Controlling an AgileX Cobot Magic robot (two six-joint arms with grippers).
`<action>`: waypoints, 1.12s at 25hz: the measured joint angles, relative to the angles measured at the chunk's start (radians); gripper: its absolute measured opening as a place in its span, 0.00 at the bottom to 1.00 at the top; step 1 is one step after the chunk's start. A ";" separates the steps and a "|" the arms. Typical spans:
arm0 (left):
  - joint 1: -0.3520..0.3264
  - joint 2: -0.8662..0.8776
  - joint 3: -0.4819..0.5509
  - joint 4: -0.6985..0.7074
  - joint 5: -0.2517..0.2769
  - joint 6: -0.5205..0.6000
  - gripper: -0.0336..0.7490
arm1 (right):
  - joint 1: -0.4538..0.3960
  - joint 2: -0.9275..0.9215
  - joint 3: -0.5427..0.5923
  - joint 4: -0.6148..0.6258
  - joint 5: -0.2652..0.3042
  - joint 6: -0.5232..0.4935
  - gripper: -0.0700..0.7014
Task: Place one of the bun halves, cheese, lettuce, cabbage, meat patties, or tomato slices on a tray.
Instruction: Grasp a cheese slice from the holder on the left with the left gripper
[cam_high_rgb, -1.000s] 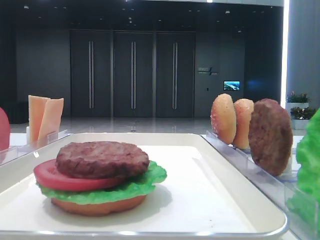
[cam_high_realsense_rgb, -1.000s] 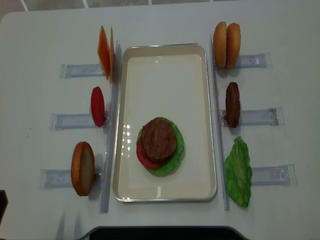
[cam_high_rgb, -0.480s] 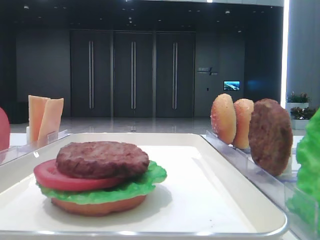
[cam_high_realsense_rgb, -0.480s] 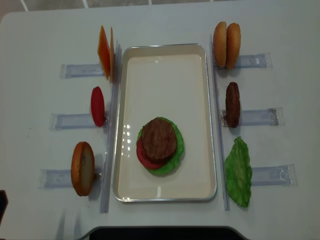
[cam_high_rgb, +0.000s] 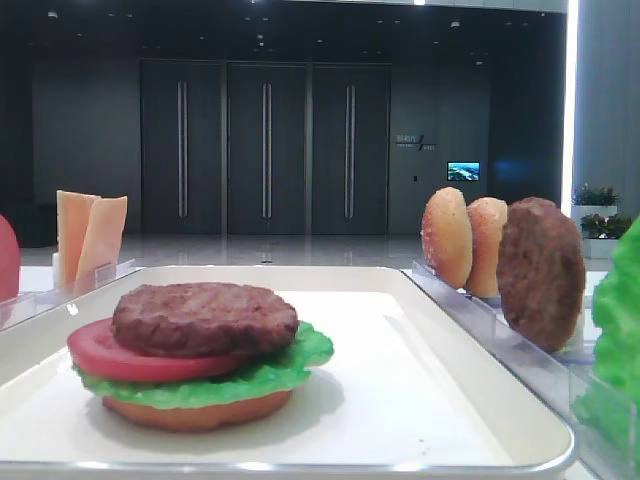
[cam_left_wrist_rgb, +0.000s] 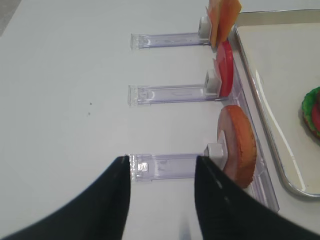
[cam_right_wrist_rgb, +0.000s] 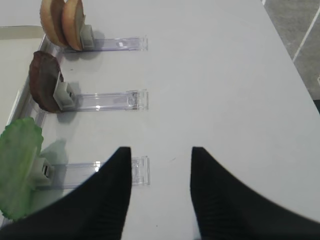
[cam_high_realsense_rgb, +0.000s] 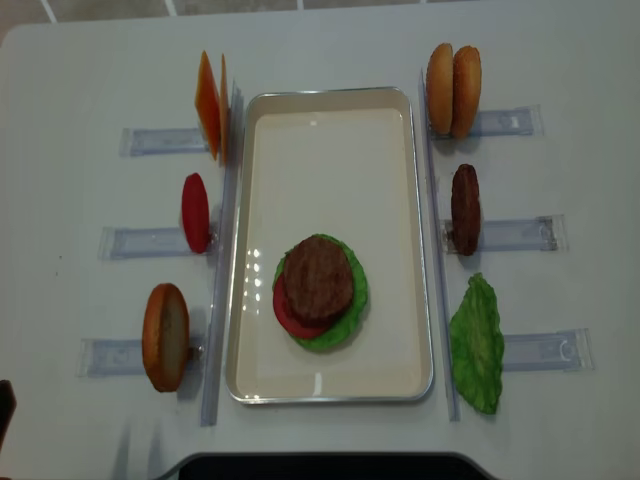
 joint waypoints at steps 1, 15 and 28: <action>0.000 0.000 0.000 0.000 0.000 0.000 0.46 | 0.000 0.000 0.000 0.000 0.000 0.000 0.45; 0.000 0.000 -0.031 0.020 0.013 -0.022 0.46 | 0.000 0.000 0.000 0.000 0.000 0.000 0.45; 0.000 0.513 -0.226 -0.011 -0.030 -0.101 0.58 | 0.000 0.000 0.000 0.001 -0.001 0.000 0.45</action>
